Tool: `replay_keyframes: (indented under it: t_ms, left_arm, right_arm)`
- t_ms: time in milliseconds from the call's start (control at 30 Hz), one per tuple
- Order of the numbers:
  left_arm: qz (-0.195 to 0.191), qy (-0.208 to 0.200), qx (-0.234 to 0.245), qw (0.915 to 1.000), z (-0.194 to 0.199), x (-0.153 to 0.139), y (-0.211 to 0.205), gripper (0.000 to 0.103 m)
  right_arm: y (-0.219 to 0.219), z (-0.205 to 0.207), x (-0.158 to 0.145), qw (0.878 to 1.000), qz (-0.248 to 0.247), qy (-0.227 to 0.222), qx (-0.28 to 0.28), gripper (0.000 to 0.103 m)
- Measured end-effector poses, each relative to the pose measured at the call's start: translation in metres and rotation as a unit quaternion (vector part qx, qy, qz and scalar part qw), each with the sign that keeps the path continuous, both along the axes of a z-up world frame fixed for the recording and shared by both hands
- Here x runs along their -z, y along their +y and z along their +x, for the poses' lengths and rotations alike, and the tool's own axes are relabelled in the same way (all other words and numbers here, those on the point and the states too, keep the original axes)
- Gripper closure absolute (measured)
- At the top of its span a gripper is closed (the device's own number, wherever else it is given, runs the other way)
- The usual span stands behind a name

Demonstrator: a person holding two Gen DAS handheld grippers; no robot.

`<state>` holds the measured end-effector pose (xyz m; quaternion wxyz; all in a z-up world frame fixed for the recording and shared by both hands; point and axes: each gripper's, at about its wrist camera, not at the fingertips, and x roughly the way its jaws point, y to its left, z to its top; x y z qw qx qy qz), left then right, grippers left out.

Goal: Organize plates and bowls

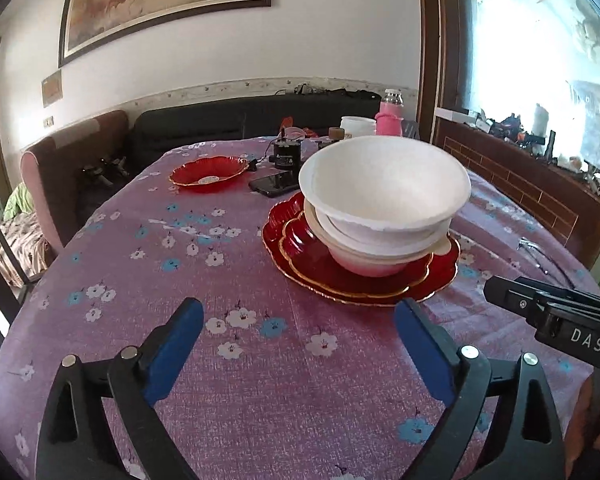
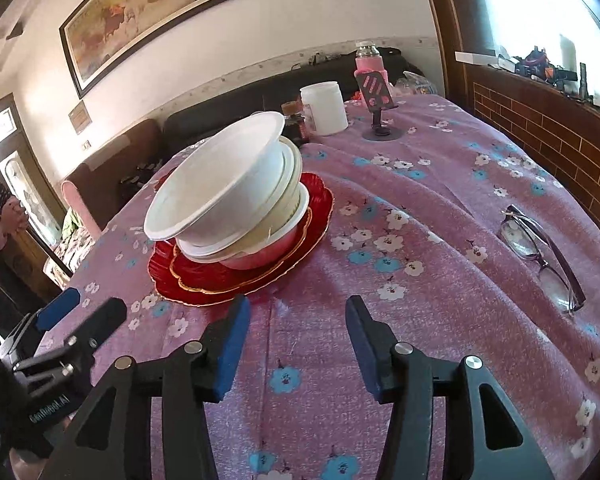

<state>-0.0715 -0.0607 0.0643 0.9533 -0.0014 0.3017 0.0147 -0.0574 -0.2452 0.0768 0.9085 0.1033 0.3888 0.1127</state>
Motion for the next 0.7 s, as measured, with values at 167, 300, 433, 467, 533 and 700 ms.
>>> replay_keyframes:
  t_ms: [167, 300, 433, 467, 533, 700]
  left_arm:
    - [0.016, -0.002, -0.006, 0.9999, -0.003, 0.002, -0.003, 0.004]
    - [0.019, 0.002, -0.007, 0.9998, -0.004, 0.004, -0.004, 0.004]
    - [0.022, 0.007, -0.007, 0.9997, -0.002, 0.007, -0.004, 0.004]
    - [0.023, 0.009, -0.007, 0.9997, -0.001, 0.008, -0.005, 0.004]
    - [0.024, 0.011, -0.007, 0.9996, 0.000, 0.009, -0.005, 0.004]
    - [0.026, 0.014, -0.007, 0.9995, 0.000, 0.011, -0.005, 0.004]
  right_arm:
    - [0.005, -0.002, 0.001, 1.000, -0.004, -0.002, -0.002, 0.041]
    - [0.006, -0.002, 0.002, 1.000, -0.005, -0.001, -0.001, 0.037]
    - [0.008, -0.001, 0.003, 1.000, -0.005, 0.001, -0.003, 0.035]
    - [0.008, -0.001, 0.003, 1.000, -0.005, 0.002, -0.003, 0.035]
    - [0.008, -0.001, 0.004, 1.000, -0.005, 0.003, -0.003, 0.034]
    - [0.009, 0.000, 0.006, 1.000, -0.005, 0.006, -0.004, 0.032]
